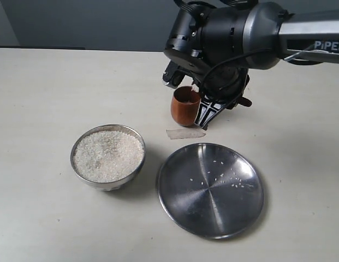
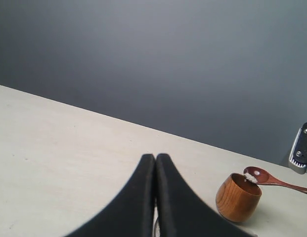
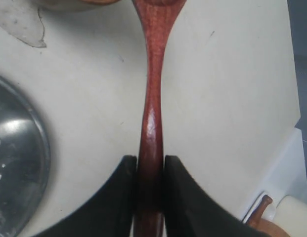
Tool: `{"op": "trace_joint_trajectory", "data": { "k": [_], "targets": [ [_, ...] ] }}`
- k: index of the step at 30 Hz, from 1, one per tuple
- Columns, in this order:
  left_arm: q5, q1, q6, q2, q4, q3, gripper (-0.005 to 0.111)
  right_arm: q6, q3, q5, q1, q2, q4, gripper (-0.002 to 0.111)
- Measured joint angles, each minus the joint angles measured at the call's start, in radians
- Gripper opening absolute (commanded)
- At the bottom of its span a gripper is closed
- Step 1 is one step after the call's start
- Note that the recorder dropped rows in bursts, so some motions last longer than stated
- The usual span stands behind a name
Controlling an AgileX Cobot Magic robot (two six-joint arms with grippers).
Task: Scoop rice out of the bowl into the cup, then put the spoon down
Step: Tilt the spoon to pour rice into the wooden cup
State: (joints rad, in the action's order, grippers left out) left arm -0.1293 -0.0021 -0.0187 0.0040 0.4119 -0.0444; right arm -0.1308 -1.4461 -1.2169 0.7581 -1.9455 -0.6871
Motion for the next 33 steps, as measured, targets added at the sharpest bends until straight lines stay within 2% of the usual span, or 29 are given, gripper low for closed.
{"op": "trace_joint_trajectory", "data": {
  "k": [13, 33],
  "targets": [
    [0.000, 0.000, 0.000, 0.000, 0.000, 0.000, 0.001, 0.028, 0.000, 0.000, 0.068, -0.017, -0.066, -0.001],
    [0.000, 0.000, 0.000, 0.000, 0.000, 0.000, 0.001, -0.008, 0.000, -0.001, 0.071, -0.026, -0.123, -0.001]
  ]
}}
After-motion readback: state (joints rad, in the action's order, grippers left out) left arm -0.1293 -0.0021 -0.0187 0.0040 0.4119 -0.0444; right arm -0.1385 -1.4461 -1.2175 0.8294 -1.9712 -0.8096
